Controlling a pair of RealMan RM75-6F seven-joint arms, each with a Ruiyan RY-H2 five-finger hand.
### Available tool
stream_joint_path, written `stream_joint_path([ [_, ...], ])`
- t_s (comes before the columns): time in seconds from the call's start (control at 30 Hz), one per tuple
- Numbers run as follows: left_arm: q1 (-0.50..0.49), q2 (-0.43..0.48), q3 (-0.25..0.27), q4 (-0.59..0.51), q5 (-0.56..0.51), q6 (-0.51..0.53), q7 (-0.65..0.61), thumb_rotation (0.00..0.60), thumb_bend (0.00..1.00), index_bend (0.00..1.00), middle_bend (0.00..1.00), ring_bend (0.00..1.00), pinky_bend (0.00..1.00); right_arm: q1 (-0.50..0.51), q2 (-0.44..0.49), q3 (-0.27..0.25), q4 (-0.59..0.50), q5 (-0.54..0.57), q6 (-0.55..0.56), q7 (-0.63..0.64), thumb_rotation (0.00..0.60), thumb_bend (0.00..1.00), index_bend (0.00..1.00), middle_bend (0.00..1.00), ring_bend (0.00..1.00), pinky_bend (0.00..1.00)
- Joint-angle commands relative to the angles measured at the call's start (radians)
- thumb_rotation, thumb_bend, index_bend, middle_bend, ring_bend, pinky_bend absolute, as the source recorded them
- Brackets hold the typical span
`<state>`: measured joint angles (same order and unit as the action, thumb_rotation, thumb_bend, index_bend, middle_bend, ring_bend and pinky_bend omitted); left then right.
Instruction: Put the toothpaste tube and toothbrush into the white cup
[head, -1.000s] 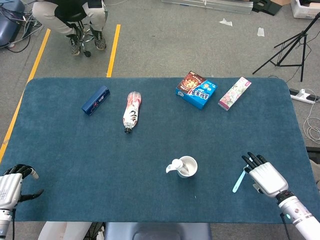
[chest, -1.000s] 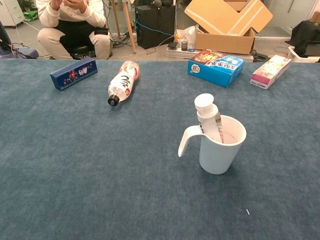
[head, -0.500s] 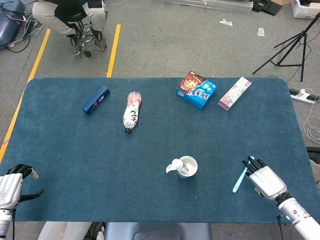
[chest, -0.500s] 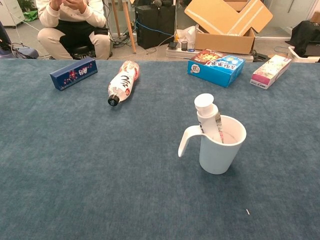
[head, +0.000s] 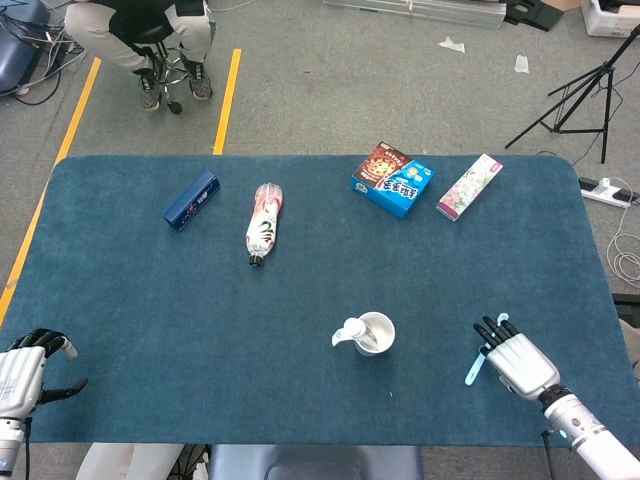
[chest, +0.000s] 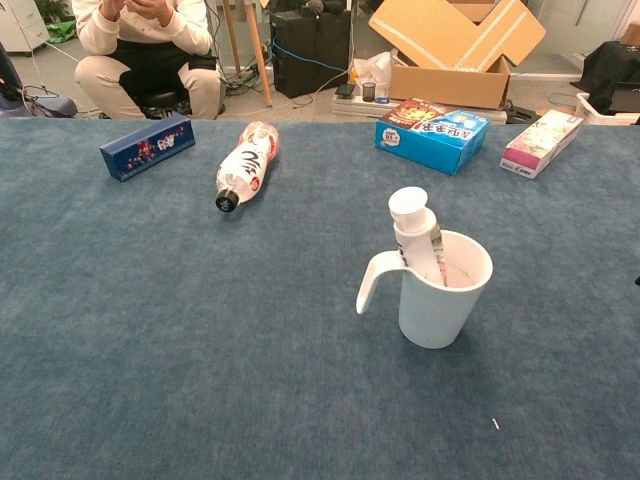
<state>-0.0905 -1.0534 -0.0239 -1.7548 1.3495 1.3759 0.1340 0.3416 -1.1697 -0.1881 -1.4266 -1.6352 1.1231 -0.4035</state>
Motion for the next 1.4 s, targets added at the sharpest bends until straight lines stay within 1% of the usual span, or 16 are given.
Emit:
stream_joint_path([
  [0.03, 0.0, 0.001, 0.0, -0.001, 0.001, 0.002, -0.001, 0.6, 0.0, 0.51, 0.38, 0.23, 0.28, 0.002, -0.006, 0.003, 0.006, -0.006, -0.005, -0.001, 0.6, 0.2, 0.45, 0.12, 0.0, 0.19],
  [0.5, 0.0, 0.001, 0.0, -0.001, 0.001, 0.002, 0.0, 0.6, 0.0, 0.51, 0.38, 0.23, 0.28, 0.006, -0.052, 0.012, 0.049, -0.034, -0.028, -0.009, 0.6, 0.2, 0.45, 0.12, 0.0, 0.19],
  [1.1, 0.001, 0.003, 0.0, -0.002, 0.001, 0.002, -0.003, 0.6, 0.0, 0.51, 0.38, 0.23, 0.28, 0.002, -0.109, 0.006, 0.126, -0.088, -0.01, 0.03, 0.6, 0.21, 0.46, 0.12, 0.0, 0.19],
  [1.4, 0.001, 0.005, -0.001, -0.003, 0.001, 0.004, -0.007, 0.6, 0.0, 0.51, 0.38, 0.23, 0.28, 0.003, -0.126, 0.009, 0.142, -0.098, -0.009, 0.029, 0.6, 0.21, 0.48, 0.12, 0.0, 0.19],
])
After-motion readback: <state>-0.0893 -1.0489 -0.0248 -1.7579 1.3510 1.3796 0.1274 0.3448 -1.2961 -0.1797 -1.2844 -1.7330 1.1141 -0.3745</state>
